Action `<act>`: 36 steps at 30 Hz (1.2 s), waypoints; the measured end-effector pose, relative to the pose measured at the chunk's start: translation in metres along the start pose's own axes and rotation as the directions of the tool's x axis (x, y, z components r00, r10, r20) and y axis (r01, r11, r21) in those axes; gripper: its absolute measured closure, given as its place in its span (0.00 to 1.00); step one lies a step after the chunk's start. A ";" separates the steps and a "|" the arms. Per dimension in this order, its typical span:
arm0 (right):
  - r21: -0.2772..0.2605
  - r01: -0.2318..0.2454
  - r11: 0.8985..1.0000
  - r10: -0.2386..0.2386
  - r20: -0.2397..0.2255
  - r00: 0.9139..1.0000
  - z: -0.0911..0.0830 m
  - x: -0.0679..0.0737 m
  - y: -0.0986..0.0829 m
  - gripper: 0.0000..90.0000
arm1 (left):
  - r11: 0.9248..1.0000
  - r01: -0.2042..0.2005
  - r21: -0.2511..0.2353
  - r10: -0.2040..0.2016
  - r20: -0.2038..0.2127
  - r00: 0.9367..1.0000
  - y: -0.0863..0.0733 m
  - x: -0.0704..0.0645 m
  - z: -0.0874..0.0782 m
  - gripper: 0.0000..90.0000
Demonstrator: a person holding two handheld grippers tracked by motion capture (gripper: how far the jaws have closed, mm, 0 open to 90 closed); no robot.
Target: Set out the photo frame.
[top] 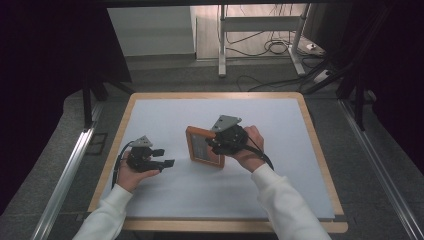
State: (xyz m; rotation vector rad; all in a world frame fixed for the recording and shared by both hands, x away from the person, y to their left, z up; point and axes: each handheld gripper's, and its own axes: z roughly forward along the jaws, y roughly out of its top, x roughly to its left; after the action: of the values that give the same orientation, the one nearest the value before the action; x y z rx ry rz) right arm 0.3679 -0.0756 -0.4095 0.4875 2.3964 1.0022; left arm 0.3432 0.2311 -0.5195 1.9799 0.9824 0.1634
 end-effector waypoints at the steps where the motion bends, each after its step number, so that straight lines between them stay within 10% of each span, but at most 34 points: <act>1: 0.000 -0.003 1.000 0.003 -0.003 1.000 0.001 -0.001 0.000 0.48 | 1.000 -0.001 0.000 0.001 0.001 1.000 0.000 0.000 0.000 0.33; 36: -0.055 -0.091 0.994 0.093 0.026 0.995 -0.001 -0.008 -0.008 0.42 | 1.000 -0.004 0.004 0.004 0.003 1.000 0.000 -0.001 0.001 0.33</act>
State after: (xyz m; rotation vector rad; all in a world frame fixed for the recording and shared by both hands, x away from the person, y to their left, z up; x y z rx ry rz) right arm 0.3729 -0.0855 -0.4118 0.5932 2.3338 1.0896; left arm 0.3433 0.2297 -0.5200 1.9848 0.9778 0.1607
